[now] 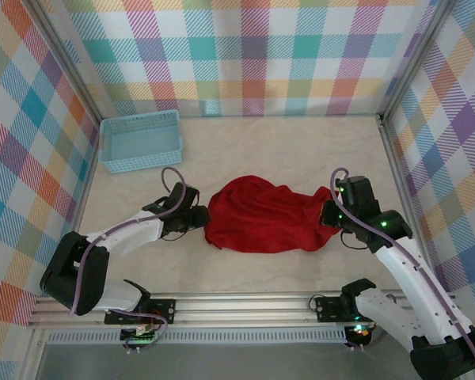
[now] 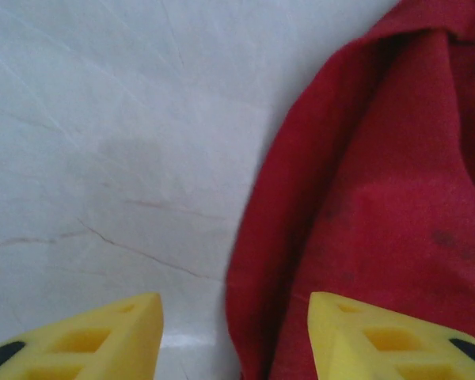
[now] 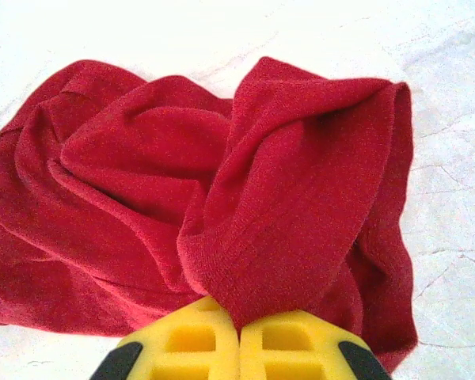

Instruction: Fold the inside-out t-shirt

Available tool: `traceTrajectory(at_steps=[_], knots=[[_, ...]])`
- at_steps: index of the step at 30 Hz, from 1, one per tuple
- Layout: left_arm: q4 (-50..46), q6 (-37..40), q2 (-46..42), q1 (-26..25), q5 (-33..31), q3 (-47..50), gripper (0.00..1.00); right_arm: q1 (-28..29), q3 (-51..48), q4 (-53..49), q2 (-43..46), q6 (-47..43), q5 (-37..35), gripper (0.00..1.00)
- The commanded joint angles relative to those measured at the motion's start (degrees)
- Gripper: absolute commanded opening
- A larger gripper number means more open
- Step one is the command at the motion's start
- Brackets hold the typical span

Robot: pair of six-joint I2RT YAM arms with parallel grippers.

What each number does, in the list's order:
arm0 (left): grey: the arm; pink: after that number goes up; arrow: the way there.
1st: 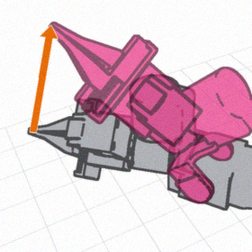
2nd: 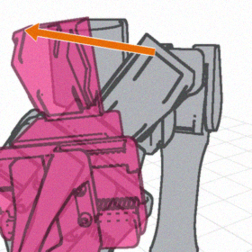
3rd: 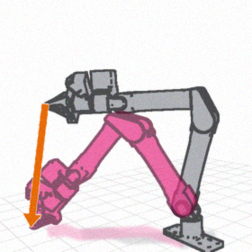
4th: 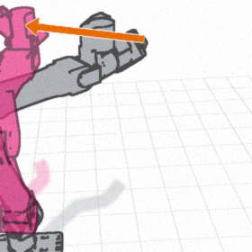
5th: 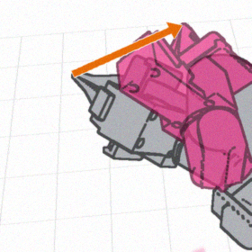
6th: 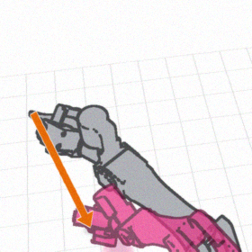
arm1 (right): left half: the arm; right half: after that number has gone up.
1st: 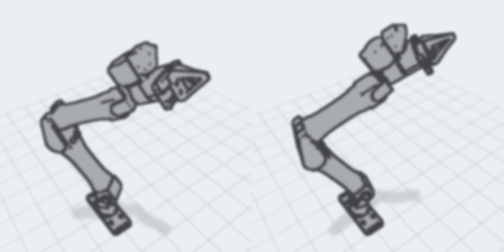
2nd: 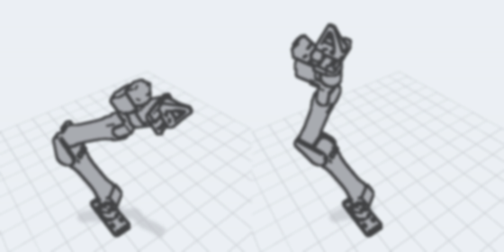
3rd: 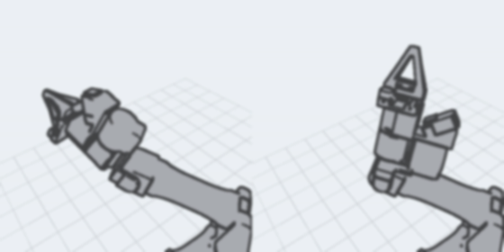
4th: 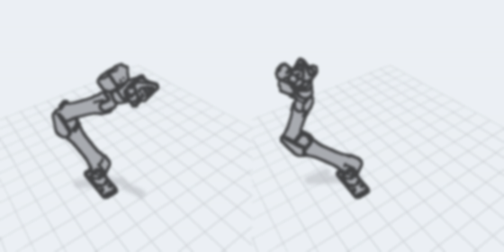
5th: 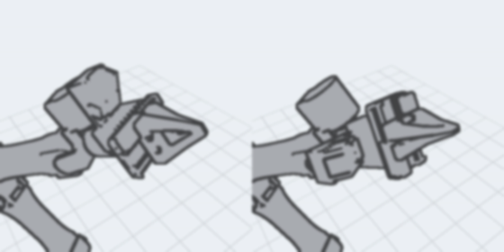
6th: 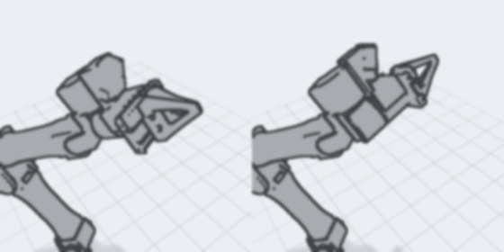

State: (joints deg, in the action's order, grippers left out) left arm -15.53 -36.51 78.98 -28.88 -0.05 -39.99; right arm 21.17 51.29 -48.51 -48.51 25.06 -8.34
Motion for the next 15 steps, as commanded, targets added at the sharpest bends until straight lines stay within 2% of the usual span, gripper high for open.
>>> traceTrajectory(at_steps=[1, 11, 15], knots=[[-1.6, -2.8, 2.0, -0.8, -1.1, 0.5, 0.48, -0.1, 0.5, 1.2, -0.2, 0.3, 0.9, 0.00], [3.9, -4.1, 7.5, -0.8, 0.3, -0.4, 0.33, -0.1, 0.0, 1.1, 0.5, 0.1, 1.2, 0.00], [4.4, -4.5, 10.1, -1.3, 0.7, -1.0, 0.32, -0.1, -0.1, 1.3, 0.6, -0.1, 1.1, 0.00]])
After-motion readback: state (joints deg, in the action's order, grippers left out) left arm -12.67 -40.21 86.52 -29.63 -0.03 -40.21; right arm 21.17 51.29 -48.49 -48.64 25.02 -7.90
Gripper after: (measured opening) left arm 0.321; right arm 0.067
